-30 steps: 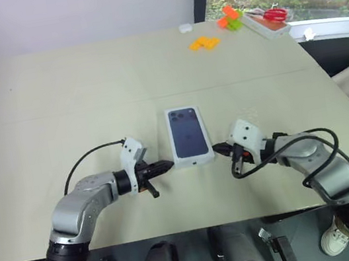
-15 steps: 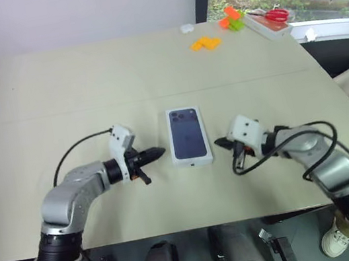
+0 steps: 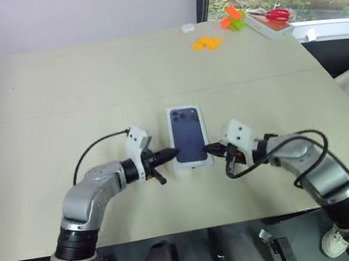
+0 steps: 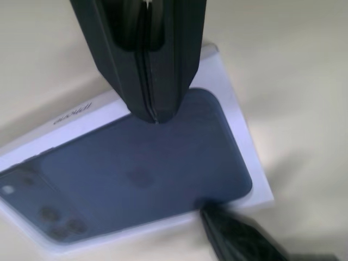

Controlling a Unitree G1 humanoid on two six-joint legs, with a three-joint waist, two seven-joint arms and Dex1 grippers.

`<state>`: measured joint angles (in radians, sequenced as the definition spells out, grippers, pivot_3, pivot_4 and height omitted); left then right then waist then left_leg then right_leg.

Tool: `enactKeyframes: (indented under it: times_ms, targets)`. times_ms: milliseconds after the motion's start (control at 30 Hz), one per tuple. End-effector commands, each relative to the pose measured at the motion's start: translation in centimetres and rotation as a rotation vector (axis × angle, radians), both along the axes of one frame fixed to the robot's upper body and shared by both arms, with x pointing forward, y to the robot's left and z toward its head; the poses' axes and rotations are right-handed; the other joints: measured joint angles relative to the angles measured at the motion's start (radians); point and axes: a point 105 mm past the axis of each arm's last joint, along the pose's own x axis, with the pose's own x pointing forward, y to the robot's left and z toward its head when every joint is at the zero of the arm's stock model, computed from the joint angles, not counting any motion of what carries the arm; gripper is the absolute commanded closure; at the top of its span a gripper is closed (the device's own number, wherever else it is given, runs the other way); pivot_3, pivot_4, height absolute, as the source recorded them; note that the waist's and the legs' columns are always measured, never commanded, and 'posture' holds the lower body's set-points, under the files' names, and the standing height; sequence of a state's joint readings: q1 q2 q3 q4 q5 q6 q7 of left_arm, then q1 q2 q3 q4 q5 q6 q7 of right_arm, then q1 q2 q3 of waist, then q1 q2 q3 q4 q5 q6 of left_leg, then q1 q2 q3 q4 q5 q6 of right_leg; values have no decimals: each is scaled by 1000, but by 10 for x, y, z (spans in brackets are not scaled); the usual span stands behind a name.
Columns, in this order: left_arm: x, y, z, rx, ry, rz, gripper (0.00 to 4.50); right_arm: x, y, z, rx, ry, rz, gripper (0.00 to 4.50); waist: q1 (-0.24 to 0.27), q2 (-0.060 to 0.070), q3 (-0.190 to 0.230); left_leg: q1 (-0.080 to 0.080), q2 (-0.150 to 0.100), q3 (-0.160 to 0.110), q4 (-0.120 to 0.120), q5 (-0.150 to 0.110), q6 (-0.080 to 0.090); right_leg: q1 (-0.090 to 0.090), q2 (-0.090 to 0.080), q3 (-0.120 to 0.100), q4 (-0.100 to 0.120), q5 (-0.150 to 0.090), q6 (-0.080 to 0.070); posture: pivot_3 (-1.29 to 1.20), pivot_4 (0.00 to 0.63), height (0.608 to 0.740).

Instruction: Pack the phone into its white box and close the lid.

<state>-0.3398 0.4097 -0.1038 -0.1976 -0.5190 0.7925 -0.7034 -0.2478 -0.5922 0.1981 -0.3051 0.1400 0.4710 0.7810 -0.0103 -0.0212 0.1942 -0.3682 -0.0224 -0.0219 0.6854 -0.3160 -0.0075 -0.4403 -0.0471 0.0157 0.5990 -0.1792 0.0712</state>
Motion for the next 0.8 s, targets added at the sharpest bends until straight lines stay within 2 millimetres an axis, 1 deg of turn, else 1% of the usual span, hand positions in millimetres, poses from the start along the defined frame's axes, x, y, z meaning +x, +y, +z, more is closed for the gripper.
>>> enactKeyframes:
  times_ms: [33,100,133,167,300,367,400,467,533,567,633,733,800]
  targets:
    - [-6,2,-10,46,-7,-9,4500,-5,-3,-16,-40,33,-1,4480,-1,0,0,2,0,0,0,0,0,2,0,0,0,0,0,0,150,740]
    - [-6,5,-13,52,-5,0,4500,-5,-1,-15,-45,22,4,4480,-2,0,-1,13,1,0,-1,0,0,12,1,0,-1,-3,-3,0,150,740]
    - [-5,5,-10,43,-10,2,4500,-3,1,-11,-36,11,6,4480,-3,0,-1,15,1,0,-1,0,0,14,1,0,-2,-4,-2,0,150,740]
    - [-3,5,-7,34,-15,4,4500,-1,2,-7,-24,4,5,4480,-3,-1,-1,15,1,0,-1,0,0,14,1,0,-2,-5,0,0,150,740]
    - [9,2,11,-12,-53,21,4500,14,6,13,1,-56,-2,4480,-3,-1,-1,15,1,0,0,0,0,14,2,0,0,-5,0,0,150,740]
    - [22,-2,27,-62,-88,48,4500,25,8,25,17,-97,-11,4480,-2,-1,-1,14,1,0,0,0,0,12,2,0,0,-3,-2,0,150,740]
    - [30,-5,37,-80,-123,70,4500,31,9,31,30,-116,-23,4480,-2,-1,-1,14,1,0,0,0,0,12,2,0,0,-1,0,0,150,740]
    - [41,-8,49,-105,-167,102,4500,40,10,37,41,-140,-37,4480,-1,-1,-1,13,1,-1,0,0,0,12,2,0,0,-1,0,0,150,740]
    - [57,-11,57,-118,-205,152,4500,55,9,43,43,-177,-76,4480,-1,-1,-1,13,1,-1,-1,0,0,11,2,0,-1,0,1,0,150,740]
    - [64,-12,57,-110,-210,171,4500,61,8,45,39,-191,-88,4480,-1,-1,-1,13,1,-1,-1,0,0,11,1,0,-1,0,1,0,150,740]
    - [76,-12,49,-52,-230,215,4500,72,10,47,37,-218,-106,4480,-1,-1,-1,12,0,0,-1,0,0,11,1,0,-1,0,1,0,150,740]
    - [82,-12,46,-63,-219,238,4500,82,12,47,69,-230,-142,4480,-4,-1,-1,12,0,0,-2,0,0,10,1,0,-2,0,1,0,150,740]
    - [86,-12,32,-22,-198,250,4500,91,13,39,37,-261,-169,4480,-3,-1,-1,10,0,0,-3,0,1,8,0,0,-1,0,1,0,150,740]
